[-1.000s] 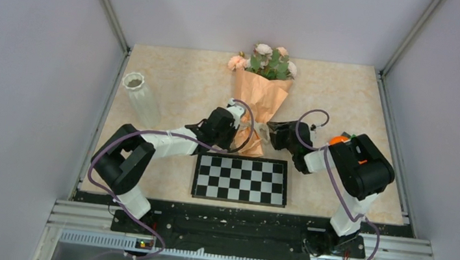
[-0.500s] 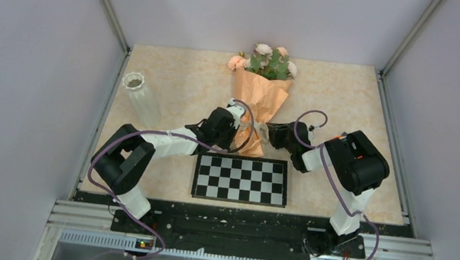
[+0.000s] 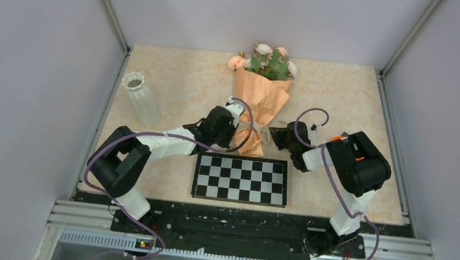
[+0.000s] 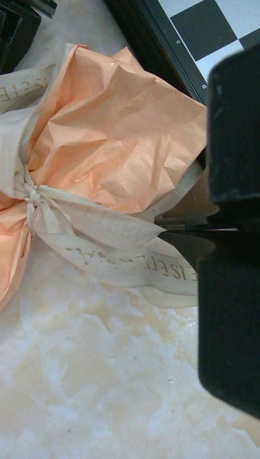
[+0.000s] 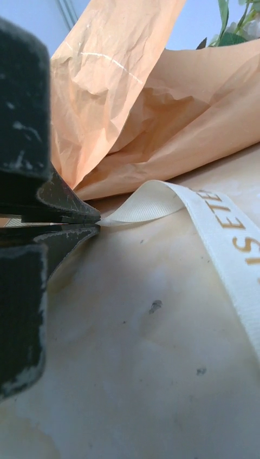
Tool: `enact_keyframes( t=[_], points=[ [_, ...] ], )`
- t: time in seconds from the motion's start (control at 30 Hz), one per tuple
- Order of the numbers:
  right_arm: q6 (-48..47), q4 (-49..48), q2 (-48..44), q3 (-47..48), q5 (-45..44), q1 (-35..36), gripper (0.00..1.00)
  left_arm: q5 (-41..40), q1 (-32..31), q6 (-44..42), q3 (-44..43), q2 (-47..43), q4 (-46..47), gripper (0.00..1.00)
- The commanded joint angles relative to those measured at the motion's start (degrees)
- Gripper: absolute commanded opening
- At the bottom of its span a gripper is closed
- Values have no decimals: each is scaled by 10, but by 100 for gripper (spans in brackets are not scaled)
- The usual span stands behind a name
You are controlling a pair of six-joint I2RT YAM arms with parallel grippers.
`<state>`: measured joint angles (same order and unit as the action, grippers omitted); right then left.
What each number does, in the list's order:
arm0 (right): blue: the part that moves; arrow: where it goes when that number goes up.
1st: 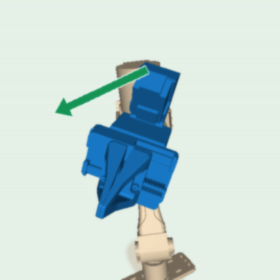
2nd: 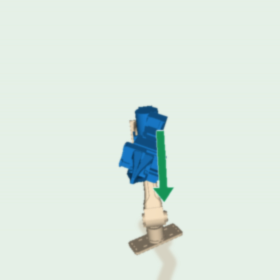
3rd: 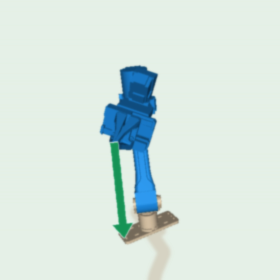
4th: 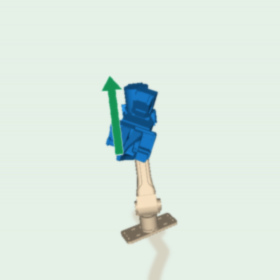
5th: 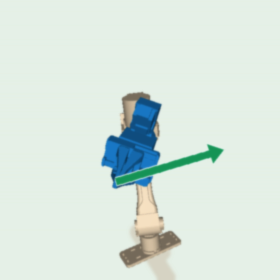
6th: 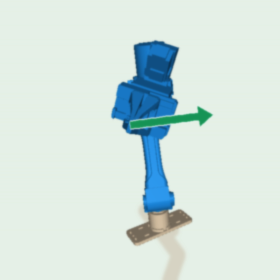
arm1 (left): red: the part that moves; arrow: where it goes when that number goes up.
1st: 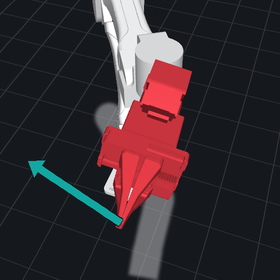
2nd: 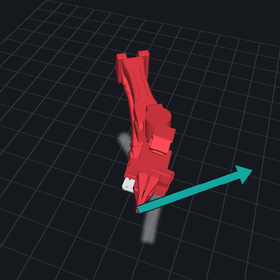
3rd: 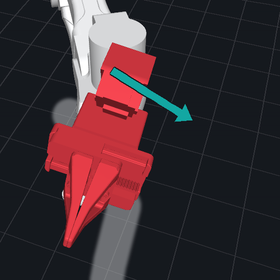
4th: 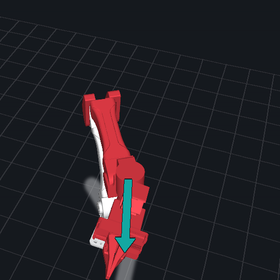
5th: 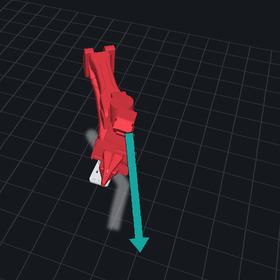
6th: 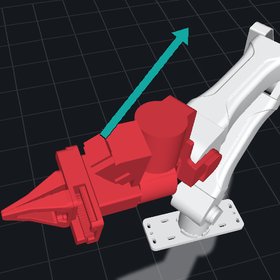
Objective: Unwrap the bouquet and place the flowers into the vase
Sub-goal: Untie the ribbon from the wrapping paper.
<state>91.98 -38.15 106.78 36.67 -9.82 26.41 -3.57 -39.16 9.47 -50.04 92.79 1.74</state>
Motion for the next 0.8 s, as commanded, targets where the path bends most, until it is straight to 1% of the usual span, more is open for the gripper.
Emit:
enact_keyframes(
  t=[0.0,0.17,0.47,0.77],
  points=[
    [-51,39,-42,22,-37,0,0,-22,-1,5,4,-32,3,0],
    [-67,46,-62,17,-43,3,0,-39,0,14,9,-40,0,0],
    [-97,45,-75,14,-46,6,0,-35,-1,23,11,-42,-2,0],
    [-127,77,-98,19,-73,14,0,-39,-1,26,7,-37,-10,0]
  ],
)
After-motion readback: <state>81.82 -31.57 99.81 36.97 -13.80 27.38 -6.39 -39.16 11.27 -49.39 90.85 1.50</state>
